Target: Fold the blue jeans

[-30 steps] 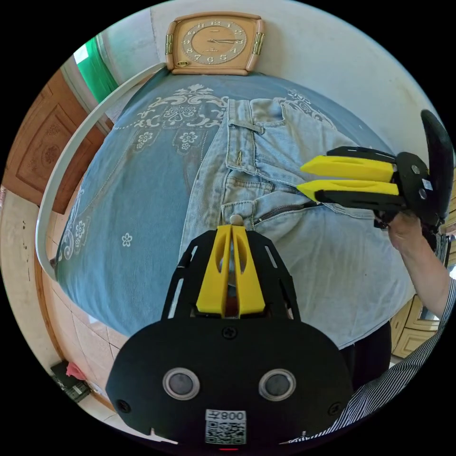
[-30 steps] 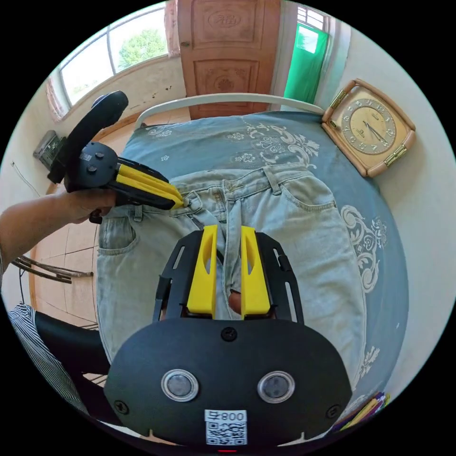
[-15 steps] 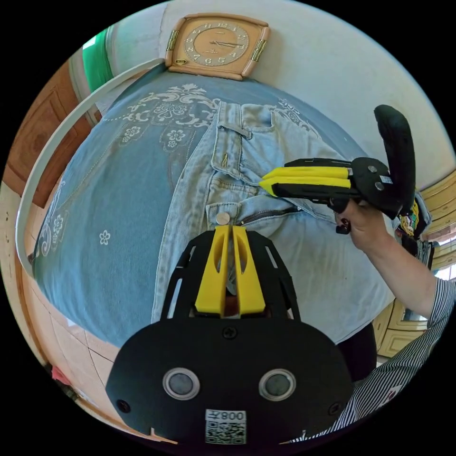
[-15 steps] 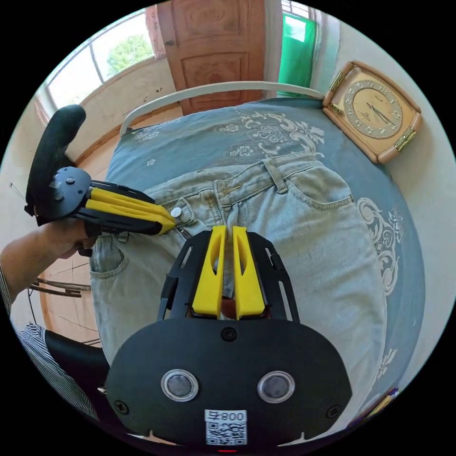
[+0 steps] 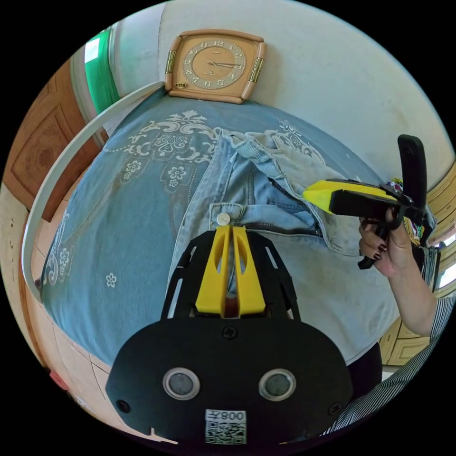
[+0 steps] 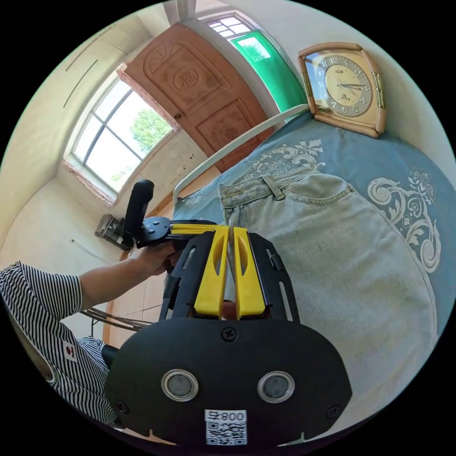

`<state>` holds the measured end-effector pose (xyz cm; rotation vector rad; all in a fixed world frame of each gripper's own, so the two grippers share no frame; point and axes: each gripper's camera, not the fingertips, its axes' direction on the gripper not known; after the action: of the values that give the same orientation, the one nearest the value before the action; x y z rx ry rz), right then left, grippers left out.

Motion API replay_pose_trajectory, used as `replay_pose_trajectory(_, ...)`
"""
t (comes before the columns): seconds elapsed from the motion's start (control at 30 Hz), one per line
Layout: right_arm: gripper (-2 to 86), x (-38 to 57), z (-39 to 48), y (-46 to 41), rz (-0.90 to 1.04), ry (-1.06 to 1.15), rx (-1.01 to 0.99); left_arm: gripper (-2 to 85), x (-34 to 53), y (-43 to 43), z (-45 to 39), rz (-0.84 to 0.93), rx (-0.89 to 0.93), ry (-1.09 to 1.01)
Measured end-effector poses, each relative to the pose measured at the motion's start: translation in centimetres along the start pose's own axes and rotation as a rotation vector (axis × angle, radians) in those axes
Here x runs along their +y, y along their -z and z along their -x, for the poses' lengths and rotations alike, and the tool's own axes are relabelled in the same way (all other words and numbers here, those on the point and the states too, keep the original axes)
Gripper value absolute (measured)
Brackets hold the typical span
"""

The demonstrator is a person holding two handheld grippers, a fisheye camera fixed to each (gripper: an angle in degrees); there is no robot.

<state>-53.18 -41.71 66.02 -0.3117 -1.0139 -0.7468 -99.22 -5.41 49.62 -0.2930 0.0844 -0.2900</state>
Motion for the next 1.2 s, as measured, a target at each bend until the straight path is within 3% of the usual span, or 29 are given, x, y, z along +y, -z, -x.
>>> replay_pose_trajectory(0.17, 1.3, 0.3, 0.2, -4.9, 0.231, 0.106, 0.112, 0.8, 0.6, 0.7, 0.2, -0.064, -0.014, 0.013)
replay_pose_trajectory(0.3, 1.3, 0.1, -0.1, -5.2, 0.26, 0.137, 0.136, 0.3, 1.1, 3.5, -0.6, -0.193, -0.115, 0.014)
replay_pose_trajectory(0.37, 1.3, 0.1, 0.0, -5.3, 0.275, 0.158, 0.16, 0.3, 0.6, 4.0, -1.7, -0.24, -0.07, -0.03)
replay_pose_trajectory(0.43, 1.3, 0.0, 0.2, -5.5, 0.29, 0.167, 0.186, 0.2, -0.6, 2.9, -2.7, -0.203, -0.027, -0.068)
replay_pose_trajectory(0.53, 1.2, -0.1, 0.0, -4.8, 0.287, 0.146, 0.188, 0.1, -2.2, -1.0, -3.2, -0.013, -0.103, -0.079)
replay_pose_trajectory(0.77, 0.2, 3.4, -0.3, 3.3, 0.105, 0.04, 0.256, 0.2, -3.3, -1.4, -3.2, -0.07, -0.047, -0.064)
replay_pose_trajectory(0.9, 0.2, 5.7, -2.6, 0.1, 0.288, -0.011, 0.316, 0.3, -4.2, -1.6, -3.9, -0.077, -0.047, -0.059)
replay_pose_trajectory(1.2, 0.2, 6.2, -2.9, 4.2, 0.218, -0.059, 0.308, 0.6, -7.6, -1.4, -5.9, -0.035, -0.042, -0.052)
